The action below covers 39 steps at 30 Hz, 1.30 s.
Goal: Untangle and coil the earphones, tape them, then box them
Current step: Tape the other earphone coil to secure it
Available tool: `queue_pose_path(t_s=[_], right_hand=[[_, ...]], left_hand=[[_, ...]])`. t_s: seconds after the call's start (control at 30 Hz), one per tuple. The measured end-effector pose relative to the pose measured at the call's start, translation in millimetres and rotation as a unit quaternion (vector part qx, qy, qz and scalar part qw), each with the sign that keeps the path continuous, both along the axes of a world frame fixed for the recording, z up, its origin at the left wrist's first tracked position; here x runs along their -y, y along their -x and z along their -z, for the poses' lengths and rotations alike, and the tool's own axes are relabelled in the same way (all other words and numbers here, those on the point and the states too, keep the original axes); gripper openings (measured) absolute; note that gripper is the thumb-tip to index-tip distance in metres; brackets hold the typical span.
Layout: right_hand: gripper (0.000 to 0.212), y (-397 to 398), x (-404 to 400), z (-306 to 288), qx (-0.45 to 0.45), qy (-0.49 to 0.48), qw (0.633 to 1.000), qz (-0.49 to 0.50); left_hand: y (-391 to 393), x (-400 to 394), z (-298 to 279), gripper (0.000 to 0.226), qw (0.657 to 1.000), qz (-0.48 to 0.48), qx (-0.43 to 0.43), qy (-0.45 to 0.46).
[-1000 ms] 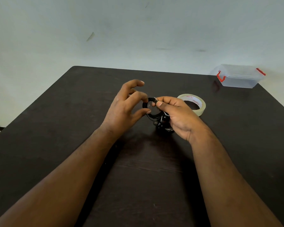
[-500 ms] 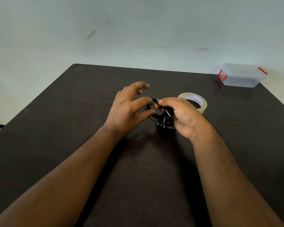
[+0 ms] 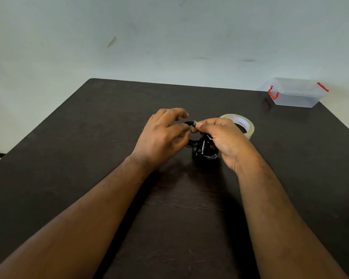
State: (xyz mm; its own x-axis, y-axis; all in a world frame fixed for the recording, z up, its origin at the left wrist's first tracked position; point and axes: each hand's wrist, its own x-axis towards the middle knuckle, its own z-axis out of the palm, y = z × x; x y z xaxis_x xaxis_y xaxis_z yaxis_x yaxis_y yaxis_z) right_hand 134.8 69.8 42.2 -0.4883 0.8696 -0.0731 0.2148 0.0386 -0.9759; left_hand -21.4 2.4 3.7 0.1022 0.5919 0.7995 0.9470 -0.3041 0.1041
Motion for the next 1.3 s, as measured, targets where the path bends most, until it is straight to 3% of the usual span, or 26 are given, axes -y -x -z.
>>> queue_pose_path(t_s=[0.1,0.2,0.33,0.5,0.7,0.77,0.9,0.97,1.07,1.13,1.3], right_hand=[[0.012,2.2,-1.3,5.6,0.087,-0.140,0.986,0.009],[0.006,5.8,-0.2,11.7,0.119,-0.288,0.950,0.036],[0.007,8.9,0.6,15.3,0.147,-0.420,0.896,0.002],[0.017,4.7,-3.1,14.9,0.137,-0.422,0.889,-0.113],[0.018,10.7,-1.8,17.4,0.147,-0.424,0.886,-0.117],[0.016,11.4,-2.2,19.2,0.135,-0.424,0.890,-0.100],[0.014,7.6,-5.8,21.1,0.089,-0.372,0.923,-0.037],[0.014,7.3,-6.4,22.2,0.075,-0.355,0.932,-0.007],[0.015,8.1,-5.1,21.1,0.048,-0.346,0.937,0.033],[0.016,8.3,-3.4,19.6,0.052,-0.353,0.933,0.043],[0.019,9.5,-1.8,17.7,0.073,-0.394,0.916,0.037]], left_hand=[[-1.2,0.0,-0.9,0.016,0.999,-0.004,0.005,0.053],[0.2,0.4,-4.5,0.024,0.989,-0.007,0.047,0.140],[6.4,2.2,-5.6,0.010,0.960,0.024,0.119,0.253],[16.7,11.1,-16.0,0.023,0.904,0.046,0.228,0.360],[18.8,19.3,-26.7,0.013,0.845,0.074,0.325,0.419],[15.3,21.2,-30.3,0.019,0.837,0.087,0.366,0.398],[19.8,20.0,-33.4,0.016,0.851,0.038,0.485,0.198],[20.6,19.6,-27.6,0.016,0.867,0.039,0.466,0.171],[8.5,18.1,-14.6,0.044,0.914,0.034,0.348,0.207],[-2.2,14.1,-8.7,0.048,0.934,0.008,0.300,0.193],[-14.4,8.9,1.3,0.031,0.935,-0.017,0.338,0.105]])
